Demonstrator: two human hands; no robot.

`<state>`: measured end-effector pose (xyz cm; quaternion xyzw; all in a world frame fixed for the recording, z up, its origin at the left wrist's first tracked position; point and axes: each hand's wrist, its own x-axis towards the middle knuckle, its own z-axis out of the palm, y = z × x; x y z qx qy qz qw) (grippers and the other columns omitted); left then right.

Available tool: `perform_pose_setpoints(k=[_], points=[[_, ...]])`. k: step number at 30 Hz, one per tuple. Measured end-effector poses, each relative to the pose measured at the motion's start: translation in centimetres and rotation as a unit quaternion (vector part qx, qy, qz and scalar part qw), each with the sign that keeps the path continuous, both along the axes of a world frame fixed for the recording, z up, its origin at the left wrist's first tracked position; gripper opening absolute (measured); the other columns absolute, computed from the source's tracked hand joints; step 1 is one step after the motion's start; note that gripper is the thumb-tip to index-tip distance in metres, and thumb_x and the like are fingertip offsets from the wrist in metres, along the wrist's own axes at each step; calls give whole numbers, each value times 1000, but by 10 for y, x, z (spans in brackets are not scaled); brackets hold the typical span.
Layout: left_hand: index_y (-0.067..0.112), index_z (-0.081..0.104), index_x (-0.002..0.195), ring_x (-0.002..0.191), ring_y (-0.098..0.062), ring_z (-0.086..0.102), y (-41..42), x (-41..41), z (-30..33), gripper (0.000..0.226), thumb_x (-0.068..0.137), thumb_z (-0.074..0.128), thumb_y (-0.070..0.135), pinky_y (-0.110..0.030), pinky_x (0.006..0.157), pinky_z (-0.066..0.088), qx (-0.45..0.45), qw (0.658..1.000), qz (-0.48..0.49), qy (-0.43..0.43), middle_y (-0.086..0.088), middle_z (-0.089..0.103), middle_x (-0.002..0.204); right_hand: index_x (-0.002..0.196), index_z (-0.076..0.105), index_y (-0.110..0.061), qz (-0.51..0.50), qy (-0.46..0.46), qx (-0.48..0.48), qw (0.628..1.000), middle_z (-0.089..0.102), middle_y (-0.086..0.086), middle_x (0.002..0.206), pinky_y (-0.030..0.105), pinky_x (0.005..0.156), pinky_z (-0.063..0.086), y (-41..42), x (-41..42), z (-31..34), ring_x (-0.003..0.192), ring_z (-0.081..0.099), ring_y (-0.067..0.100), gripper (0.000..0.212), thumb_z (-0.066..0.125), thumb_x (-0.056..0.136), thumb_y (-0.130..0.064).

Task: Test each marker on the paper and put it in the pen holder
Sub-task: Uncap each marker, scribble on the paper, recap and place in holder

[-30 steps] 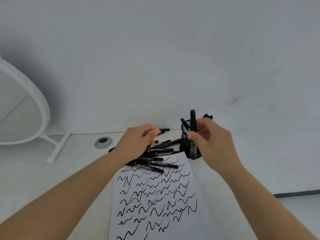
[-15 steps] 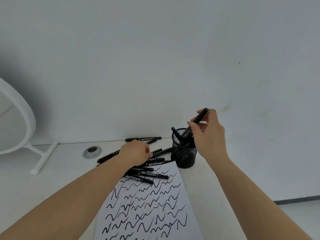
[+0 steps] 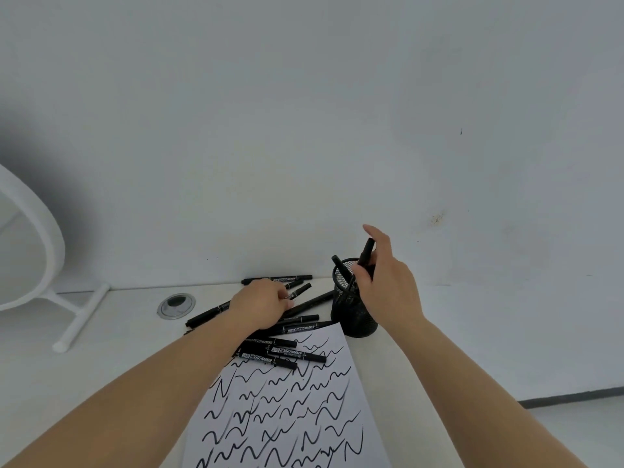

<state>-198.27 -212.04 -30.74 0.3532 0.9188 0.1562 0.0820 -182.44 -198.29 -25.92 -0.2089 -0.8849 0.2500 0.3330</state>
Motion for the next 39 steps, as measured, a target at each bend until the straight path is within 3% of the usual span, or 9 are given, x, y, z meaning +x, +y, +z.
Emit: perform_pose_setpoints(k=[11,15,19,21,23,26,29,34,39], points=[[28,59,109,82,-13,53,-18,0,9,25,93,45,40,-31,77,45,102,995,10,8,7,58,92,123,51,-22,-40,-57,116,991,61,4,100,30,71,32,-4,0,-3,92,52,26,37,60,87,-24],[25,59,110,84,-14,56,-22,5,10,25,93,45,38,-29,76,43,129,991,-13,2,4,59,100,122,57,-20,-49,-75,169,981,65,3,106,36,82,36,-3,5,-1,103,50,27,34,56,89,-25],[22,57,110,72,-4,62,-28,17,20,21,94,46,31,-22,71,44,228,971,-68,-28,8,53,92,105,66,-10,-54,63,252,964,65,8,93,40,72,44,-20,13,12,90,57,32,26,65,80,-14],[23,58,109,68,2,58,-32,27,27,19,94,48,29,-17,68,41,266,959,-100,-16,12,51,89,101,65,-13,-1,92,179,980,63,0,83,30,71,46,-37,15,17,81,56,18,18,59,84,-16],[26,59,105,70,1,53,-39,40,36,16,93,48,29,-17,66,37,296,946,-128,8,13,50,87,98,60,-27,46,75,-38,995,59,-8,72,13,66,41,-56,16,22,68,52,1,11,57,89,-25],[26,59,106,74,-4,50,-51,62,46,18,92,49,30,-22,66,40,304,938,-162,45,10,50,89,86,59,-35,74,84,-268,957,61,-7,64,14,57,41,-79,17,20,53,51,0,7,57,88,-29],[23,60,109,78,-8,51,-67,81,52,22,91,50,32,-26,70,43,286,941,-172,63,11,51,92,80,64,-24,80,115,-320,937,59,-9,54,17,52,40,-95,26,18,46,49,0,13,55,90,-21],[23,62,107,74,3,49,-107,94,47,21,91,51,32,-9,64,33,281,948,-127,73,17,54,87,74,63,-18,20,225,-440,869,54,-10,49,23,56,38,-102,53,11,45,43,4,20,54,91,-26],[25,62,101,69,-1,47,-135,120,42,19,92,48,35,-22,64,39,235,956,-142,102,20,50,77,73,63,-18,64,194,-503,840,56,-6,49,19,44,36,-137,70,-1,42,44,8,27,51,93,-30]])
